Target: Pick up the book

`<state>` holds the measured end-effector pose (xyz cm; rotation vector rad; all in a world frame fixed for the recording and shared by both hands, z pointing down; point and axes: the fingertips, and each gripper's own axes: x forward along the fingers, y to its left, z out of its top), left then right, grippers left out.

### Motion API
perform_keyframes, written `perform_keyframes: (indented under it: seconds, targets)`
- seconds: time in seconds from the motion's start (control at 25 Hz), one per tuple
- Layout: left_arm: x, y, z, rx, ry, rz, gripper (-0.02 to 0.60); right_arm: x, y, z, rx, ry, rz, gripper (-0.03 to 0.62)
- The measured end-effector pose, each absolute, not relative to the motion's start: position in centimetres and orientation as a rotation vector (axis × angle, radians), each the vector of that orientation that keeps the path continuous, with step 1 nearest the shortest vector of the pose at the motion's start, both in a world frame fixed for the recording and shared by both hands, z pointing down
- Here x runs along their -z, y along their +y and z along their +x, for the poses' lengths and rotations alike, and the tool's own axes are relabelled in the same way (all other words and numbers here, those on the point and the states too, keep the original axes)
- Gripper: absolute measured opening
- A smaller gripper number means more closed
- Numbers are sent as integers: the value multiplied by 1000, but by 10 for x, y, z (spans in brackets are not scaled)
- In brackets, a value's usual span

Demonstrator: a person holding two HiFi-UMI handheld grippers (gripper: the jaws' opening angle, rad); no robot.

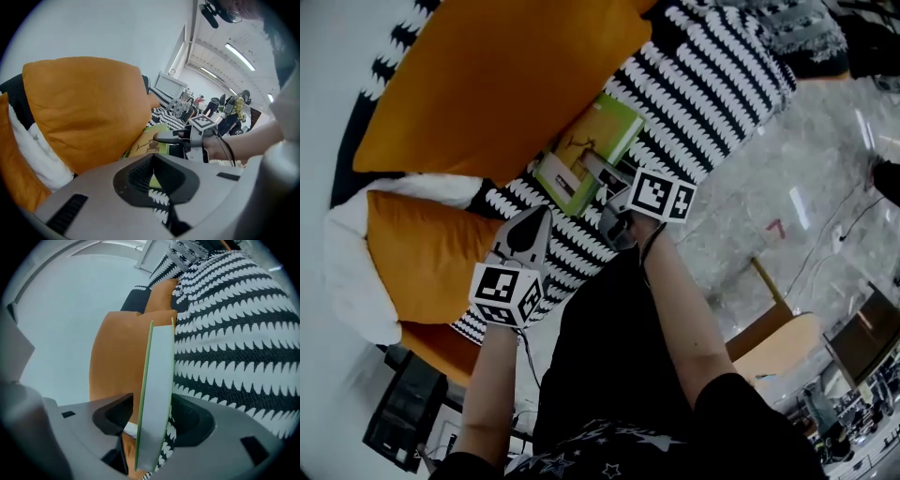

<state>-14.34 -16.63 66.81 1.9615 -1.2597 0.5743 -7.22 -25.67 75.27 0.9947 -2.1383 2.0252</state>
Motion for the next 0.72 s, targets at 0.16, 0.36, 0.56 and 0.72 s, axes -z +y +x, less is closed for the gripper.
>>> perform_keyframes:
  seconds: [0.16,0.36,0.56,0.72]
  targets:
    - [-662,-168,-142,-569,-1288,1942,8,-762,-265,-65,-2012,-2053,1036,242]
    - [-652,-164,-145,-565,-1313,1929,8,-767,-269,-57,-2071,-1951,1071,158]
    - [-653,-155,-149,-556,-1320,1927,8,-768,-257,-49,-2049,-1946,1092,152]
    - [-630,-155,-143,-548,-1315,1954,8,-739,-250,-32,-2060,-1944,1122,150]
